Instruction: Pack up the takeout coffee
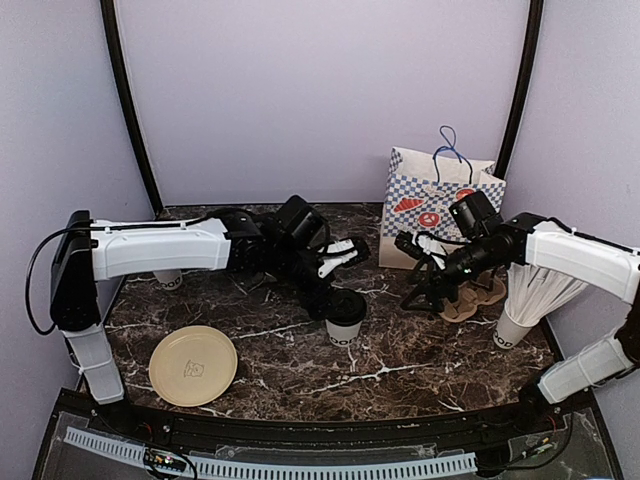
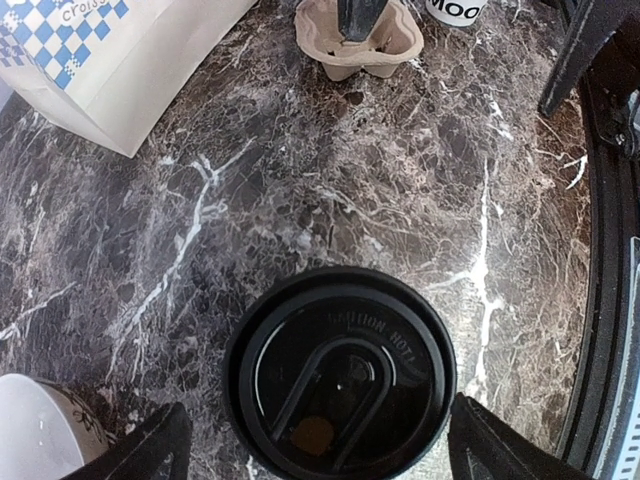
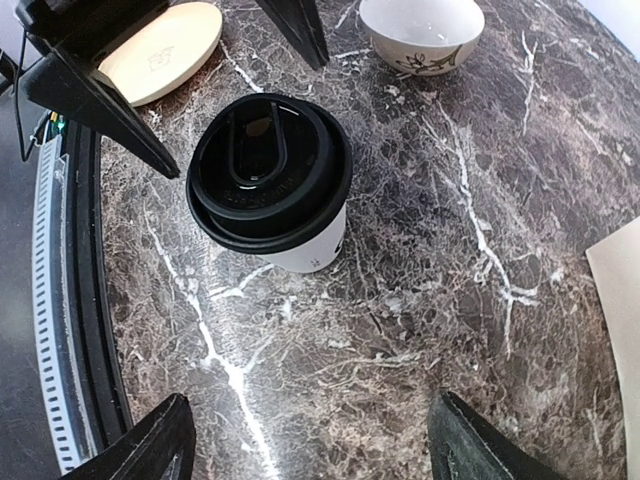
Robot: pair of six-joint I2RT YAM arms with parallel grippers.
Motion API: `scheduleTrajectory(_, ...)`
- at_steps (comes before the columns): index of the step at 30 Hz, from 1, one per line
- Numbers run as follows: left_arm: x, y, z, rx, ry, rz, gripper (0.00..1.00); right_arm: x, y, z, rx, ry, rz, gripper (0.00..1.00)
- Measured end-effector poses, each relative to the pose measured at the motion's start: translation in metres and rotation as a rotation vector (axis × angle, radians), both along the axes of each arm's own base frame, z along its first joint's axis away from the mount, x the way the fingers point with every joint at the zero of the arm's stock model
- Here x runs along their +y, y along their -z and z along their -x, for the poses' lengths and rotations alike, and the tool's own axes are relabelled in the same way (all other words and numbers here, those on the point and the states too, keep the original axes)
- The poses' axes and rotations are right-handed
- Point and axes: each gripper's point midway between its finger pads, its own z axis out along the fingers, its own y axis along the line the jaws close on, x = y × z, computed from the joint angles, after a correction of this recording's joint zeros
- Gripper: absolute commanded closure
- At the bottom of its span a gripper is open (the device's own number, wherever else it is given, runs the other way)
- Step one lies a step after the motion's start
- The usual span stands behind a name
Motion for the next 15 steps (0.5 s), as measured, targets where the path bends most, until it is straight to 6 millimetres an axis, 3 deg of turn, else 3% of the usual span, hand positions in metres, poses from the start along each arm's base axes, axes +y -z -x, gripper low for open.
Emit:
scheduleTrajectory(8,-0.011,0.007,-0.009,0.004,0.014,-0.05,0.15,-0.002,0.011,0.004,-0.017,-0.023,0.007,0.2)
scheduleTrajectory(15,-0.016,0.01,-0.004,0.05,0.041,-0.062,0.15,-0.001,0.007,0.002,-0.043,-0.028,-0.003,0.2)
